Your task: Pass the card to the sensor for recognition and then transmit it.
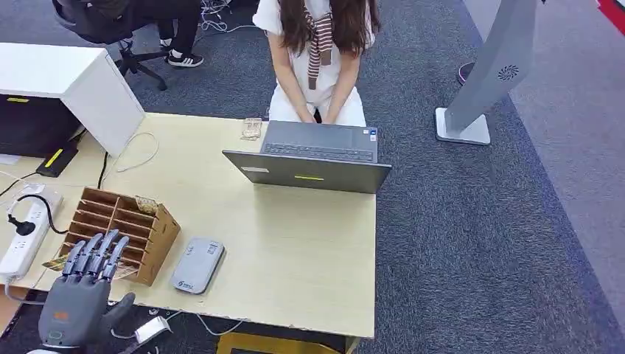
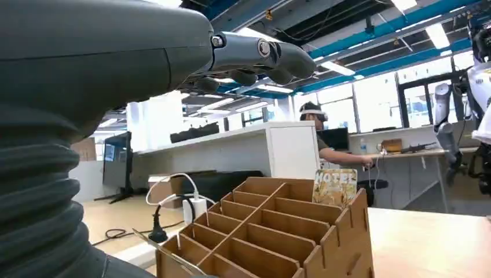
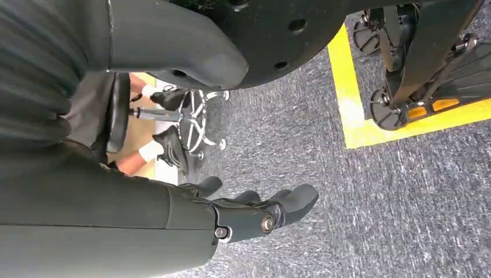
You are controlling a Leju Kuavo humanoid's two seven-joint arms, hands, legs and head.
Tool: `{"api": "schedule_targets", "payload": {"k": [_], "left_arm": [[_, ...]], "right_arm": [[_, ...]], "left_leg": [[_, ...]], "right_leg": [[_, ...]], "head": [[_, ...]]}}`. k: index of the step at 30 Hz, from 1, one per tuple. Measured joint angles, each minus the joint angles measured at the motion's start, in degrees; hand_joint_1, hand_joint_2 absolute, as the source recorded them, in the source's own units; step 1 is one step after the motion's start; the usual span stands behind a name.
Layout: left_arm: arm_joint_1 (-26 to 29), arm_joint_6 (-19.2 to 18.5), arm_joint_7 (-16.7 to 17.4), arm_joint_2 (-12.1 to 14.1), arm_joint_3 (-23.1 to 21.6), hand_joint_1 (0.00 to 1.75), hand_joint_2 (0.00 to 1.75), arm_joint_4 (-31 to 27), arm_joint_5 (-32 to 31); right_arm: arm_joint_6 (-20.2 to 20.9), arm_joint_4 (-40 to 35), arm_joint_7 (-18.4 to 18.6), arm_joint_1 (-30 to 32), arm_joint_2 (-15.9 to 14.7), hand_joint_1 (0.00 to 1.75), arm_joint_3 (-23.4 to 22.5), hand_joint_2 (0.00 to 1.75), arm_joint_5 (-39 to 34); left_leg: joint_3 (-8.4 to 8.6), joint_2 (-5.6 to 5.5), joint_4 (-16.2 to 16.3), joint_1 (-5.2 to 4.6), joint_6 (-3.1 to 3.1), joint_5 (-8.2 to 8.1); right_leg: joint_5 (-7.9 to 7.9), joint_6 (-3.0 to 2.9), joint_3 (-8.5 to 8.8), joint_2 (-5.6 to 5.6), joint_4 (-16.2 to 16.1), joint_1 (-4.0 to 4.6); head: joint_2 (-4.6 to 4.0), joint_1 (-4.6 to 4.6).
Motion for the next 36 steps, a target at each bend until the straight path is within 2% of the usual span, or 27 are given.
{"api": "schedule_targets", "payload": {"k": [15, 29, 36], "left_arm": [[-2.81, -1.66, -3.98, -4.24, 4.72, 0.0, 1.75, 7.22, -0.09], [-6.21, -1.9, -4.81, -6.69, 7.76, 0.0, 1.75, 13.66, -0.57], [-8.19, -1.57, -6.1, -7.89, 7.87, 0.0, 1.75, 15.81, -1.38]], "right_arm": [[0.15, 0.02, 0.17, -0.03, 0.0, 0.0, 0.17, 1.75, 0.83], [0.22, 0.02, 0.33, -0.08, 0.0, 0.0, 0.63, 1.75, 1.31], [0.24, 0.02, 0.55, -0.17, 0.0, 0.0, 0.81, 1.75, 1.68]], "left_leg": [[0.02, 0.0, 0.0, 0.0, 0.0, 0.0], [0.02, 0.0, 0.0, 0.0, 0.0, 0.0], [0.02, 0.0, 0.0, 0.0, 0.0, 0.01]], "right_leg": [[0.0, 0.0, 0.0, 0.01, 0.0, 0.0], [0.0, 0.0, 0.01, 0.01, 0.0, 0.0], [0.01, -0.01, 0.01, 0.01, 0.0, 0.0]], "head": [[0.0, 0.0], [0.0, -0.02], [0.0, 0.0]]}}
